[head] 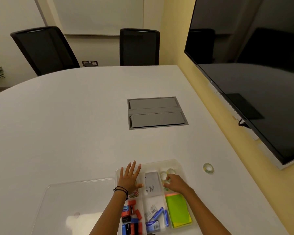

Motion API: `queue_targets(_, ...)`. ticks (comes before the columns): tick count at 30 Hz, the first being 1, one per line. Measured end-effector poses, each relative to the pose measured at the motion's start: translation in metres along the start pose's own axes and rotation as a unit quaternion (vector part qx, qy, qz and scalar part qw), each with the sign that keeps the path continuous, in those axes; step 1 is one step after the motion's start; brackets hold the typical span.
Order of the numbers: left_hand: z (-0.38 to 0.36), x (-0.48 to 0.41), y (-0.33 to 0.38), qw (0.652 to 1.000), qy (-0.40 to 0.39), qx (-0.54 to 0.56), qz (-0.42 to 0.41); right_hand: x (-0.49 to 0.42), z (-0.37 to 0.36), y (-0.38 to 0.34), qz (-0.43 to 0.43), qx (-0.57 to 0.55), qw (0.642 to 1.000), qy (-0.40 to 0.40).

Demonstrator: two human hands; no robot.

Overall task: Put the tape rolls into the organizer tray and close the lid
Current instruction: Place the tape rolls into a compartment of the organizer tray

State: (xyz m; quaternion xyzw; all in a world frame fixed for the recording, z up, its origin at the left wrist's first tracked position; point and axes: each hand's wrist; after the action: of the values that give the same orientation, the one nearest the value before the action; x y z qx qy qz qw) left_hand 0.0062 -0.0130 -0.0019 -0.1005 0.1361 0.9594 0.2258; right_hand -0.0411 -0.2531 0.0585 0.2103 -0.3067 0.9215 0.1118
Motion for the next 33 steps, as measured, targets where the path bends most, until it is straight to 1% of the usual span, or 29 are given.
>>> queue_targets(7, -0.001, 0.000, -0.001, 1.000, 0.005, -0.002, -0.007, -0.002, -0.003, 0.002, 0.005, 0.006, 1.000, -0.005)
queue_targets(12, 0.004, -0.002, 0.001, 0.999, -0.040, 0.009, 0.019, -0.003, 0.003, 0.002, 0.002, 0.002, 1.000, -0.029)
queue_targets(14, 0.004, -0.001, 0.000, 0.999, -0.037, -0.004, 0.017, -0.002, 0.009, 0.004, 0.012, -0.013, 1.000, -0.025)
queue_targets(16, 0.000, 0.000, -0.002, 1.000, -0.015, -0.015, 0.003, 0.001, 0.021, 0.007, 0.041, -0.055, 0.998, 0.006)
queue_targets(18, -0.002, 0.000, -0.003, 1.000, 0.006, -0.018, -0.009, 0.004, 0.038, 0.012, 0.071, -0.111, 0.990, 0.055)
queue_targets(21, -0.002, 0.001, -0.002, 0.999, 0.022, -0.017, -0.017, 0.007, 0.063, 0.028, 0.081, -0.170, 0.974, 0.128)
queue_targets(24, 0.000, 0.001, 0.000, 0.999, 0.030, -0.019, -0.019, 0.004, 0.075, 0.055, 0.047, -0.165, 0.965, 0.199)
queue_targets(26, 0.001, 0.001, 0.001, 0.999, 0.030, -0.023, -0.020, -0.001, 0.076, 0.077, 0.007, -0.140, 0.965, 0.220)
queue_targets(30, 0.003, 0.001, 0.000, 0.999, 0.014, -0.027, -0.018, -0.010, 0.074, 0.107, -0.096, -0.088, 0.979, 0.155)
queue_targets(33, 0.003, 0.000, 0.000, 1.000, 0.004, -0.028, -0.015, -0.014, 0.072, 0.117, -0.142, 0.022, 0.983, 0.115)
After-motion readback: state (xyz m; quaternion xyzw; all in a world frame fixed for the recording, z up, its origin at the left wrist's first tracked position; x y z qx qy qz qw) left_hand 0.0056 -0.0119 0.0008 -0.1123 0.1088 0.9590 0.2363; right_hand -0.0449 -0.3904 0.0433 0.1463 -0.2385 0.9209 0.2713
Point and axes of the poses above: each hand's wrist, its own x-axis away from the middle knuckle, its own z-axis out of the back of the hand, y = z × x, and after that the axes turned 6 degrees about y, right-handed
